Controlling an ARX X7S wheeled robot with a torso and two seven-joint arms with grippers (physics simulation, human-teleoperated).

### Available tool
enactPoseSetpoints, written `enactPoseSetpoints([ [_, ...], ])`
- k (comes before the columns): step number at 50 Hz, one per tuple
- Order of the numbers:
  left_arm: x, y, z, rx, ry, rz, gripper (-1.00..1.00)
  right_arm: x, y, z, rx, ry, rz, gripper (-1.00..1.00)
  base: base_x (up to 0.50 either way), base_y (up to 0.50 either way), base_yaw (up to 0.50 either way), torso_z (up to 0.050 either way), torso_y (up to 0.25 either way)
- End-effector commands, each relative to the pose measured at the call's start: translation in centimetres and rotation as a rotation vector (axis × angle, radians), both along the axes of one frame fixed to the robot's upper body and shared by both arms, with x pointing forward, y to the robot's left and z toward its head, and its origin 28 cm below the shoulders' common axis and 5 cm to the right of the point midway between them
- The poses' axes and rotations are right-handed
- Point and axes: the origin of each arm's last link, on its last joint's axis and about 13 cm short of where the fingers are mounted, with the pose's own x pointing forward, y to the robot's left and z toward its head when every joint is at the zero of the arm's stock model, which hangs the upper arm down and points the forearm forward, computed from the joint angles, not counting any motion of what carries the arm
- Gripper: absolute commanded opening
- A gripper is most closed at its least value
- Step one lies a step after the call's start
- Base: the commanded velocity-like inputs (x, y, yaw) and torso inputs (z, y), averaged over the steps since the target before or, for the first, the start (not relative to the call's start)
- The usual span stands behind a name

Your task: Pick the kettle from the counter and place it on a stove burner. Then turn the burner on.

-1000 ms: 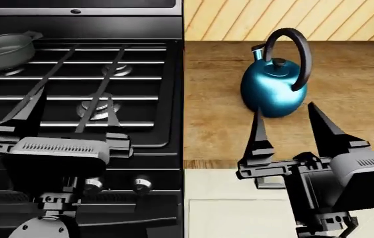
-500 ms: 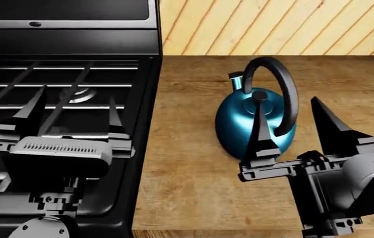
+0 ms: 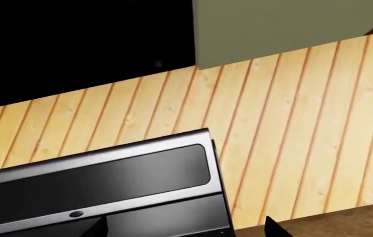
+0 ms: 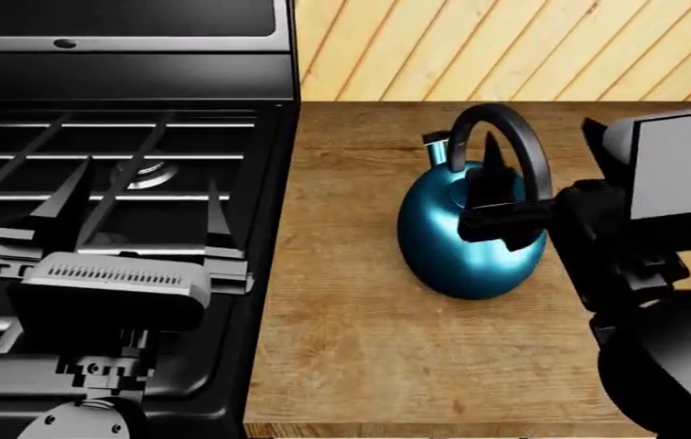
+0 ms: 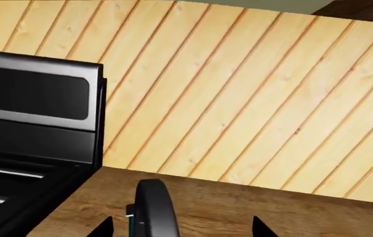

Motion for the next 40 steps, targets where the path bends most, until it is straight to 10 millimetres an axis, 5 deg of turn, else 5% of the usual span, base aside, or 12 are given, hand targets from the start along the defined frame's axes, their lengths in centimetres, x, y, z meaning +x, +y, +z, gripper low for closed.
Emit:
enactPoseSetpoints([
  [1, 0.0, -0.1, 0.0, 0.001, 0.000, -0.007, 1.00, 1.2, -0.1, 0.8, -0.078, 0.110, -0.028, 1.00, 0.00, 0.00, 0.00, 0.000, 0.000],
  [17, -0.1, -0.1, 0.1, -0.005, -0.001, -0.003, 1.00, 2.0, -0.6, -0.4, -0.031, 0.191, -0.028, 1.00, 0.00, 0.00, 0.00, 0.000, 0.000],
  [18, -0.1, -0.1, 0.1, -0.006, -0.001, -0.002, 1.00, 2.0, -0.6, -0.4, -0.029, 0.195, -0.025, -1.00, 0.00, 0.00, 0.00, 0.000, 0.000],
  [40, 0.0, 0.1, 0.0, -0.020, -0.003, 0.022, 1.00, 1.2, -0.5, 1.3, -0.016, 0.107, -0.007, -1.00, 0.00, 0.00, 0.00, 0.000, 0.000],
])
